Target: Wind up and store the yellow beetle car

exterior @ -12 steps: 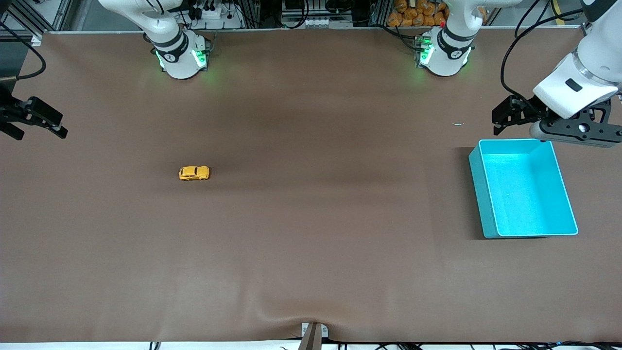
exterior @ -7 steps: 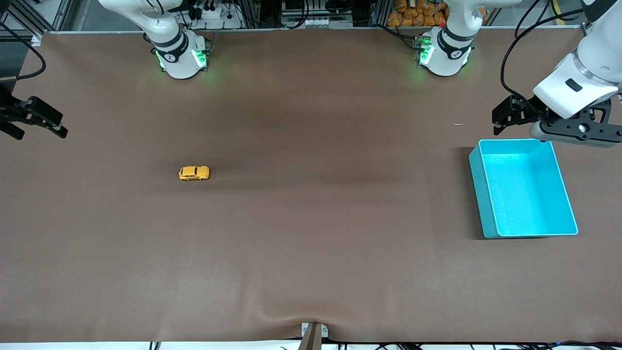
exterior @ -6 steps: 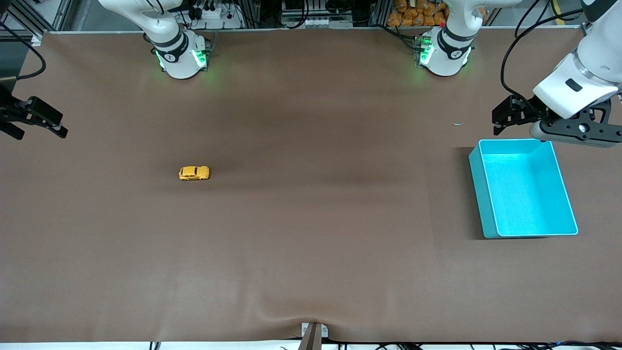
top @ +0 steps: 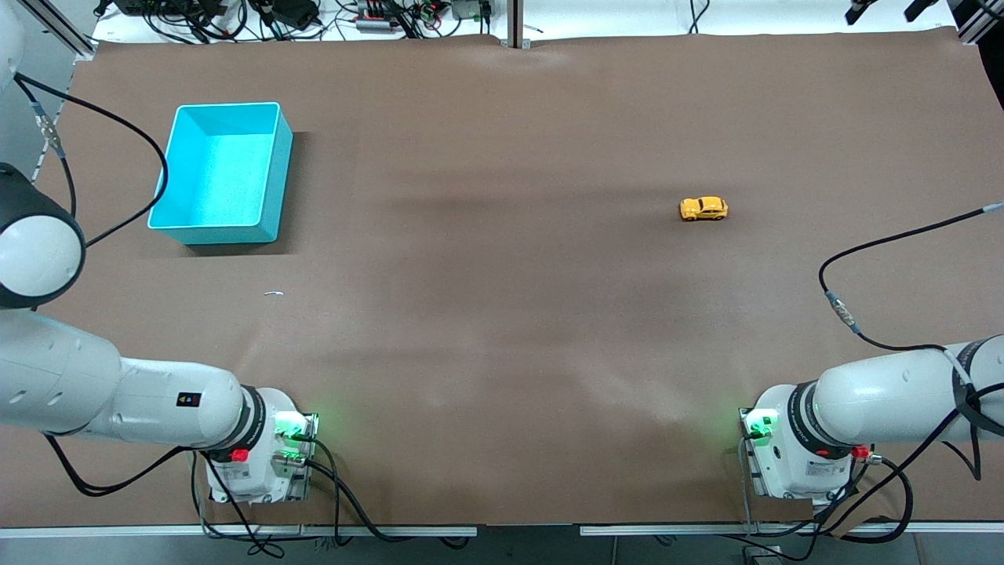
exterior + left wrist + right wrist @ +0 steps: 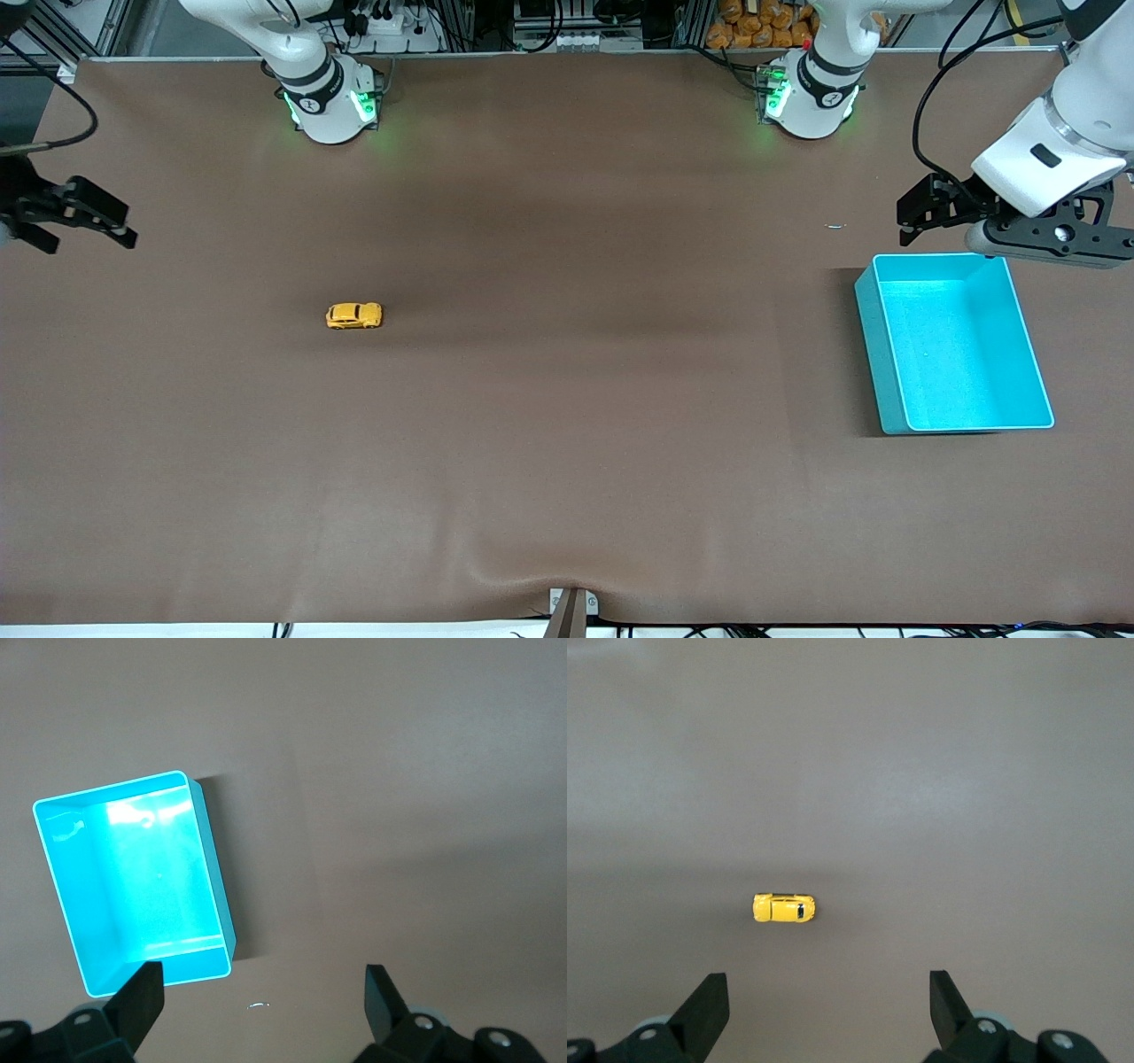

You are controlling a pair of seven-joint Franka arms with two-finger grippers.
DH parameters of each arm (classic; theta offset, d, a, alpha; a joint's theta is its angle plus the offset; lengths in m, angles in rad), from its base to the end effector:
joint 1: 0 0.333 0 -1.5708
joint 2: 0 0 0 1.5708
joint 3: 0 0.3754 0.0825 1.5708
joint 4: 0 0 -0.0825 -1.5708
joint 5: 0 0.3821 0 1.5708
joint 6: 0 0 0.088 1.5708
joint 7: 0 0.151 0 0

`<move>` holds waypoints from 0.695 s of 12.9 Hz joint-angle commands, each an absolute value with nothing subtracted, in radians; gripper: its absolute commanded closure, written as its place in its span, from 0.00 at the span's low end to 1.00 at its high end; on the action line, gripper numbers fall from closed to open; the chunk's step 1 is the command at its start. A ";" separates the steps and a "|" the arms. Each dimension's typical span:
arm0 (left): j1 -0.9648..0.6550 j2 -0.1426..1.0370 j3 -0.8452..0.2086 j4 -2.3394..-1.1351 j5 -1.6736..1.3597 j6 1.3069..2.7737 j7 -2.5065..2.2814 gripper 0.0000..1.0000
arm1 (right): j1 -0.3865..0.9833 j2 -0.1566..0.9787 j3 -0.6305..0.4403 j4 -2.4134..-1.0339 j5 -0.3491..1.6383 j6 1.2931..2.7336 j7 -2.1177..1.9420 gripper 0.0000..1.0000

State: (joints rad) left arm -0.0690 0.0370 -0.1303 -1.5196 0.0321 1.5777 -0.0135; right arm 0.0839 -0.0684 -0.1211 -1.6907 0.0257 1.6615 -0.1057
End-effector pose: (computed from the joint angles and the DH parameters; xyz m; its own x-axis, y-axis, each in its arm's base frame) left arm 0.5583 -0.1063 0.6441 0.9825 -0.1847 0.0218 -0.1841 -0.9825 -0.0270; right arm 0.5362 -0.0186 0.6282 0.9969 0.0661 0.0420 0.0673 -0.9973 -0.0297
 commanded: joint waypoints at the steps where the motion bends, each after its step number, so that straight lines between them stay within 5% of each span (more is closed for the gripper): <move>1: -0.064 0.021 -0.133 -1.522 0.020 1.554 -0.032 0.00 | 0.127 -0.074 -0.118 -1.770 0.018 1.666 -0.107 0.00; 9: -0.066 0.023 -0.133 -1.512 0.015 1.552 -0.044 0.00 | 0.313 -0.083 -0.110 -2.064 -0.078 1.911 -0.193 0.00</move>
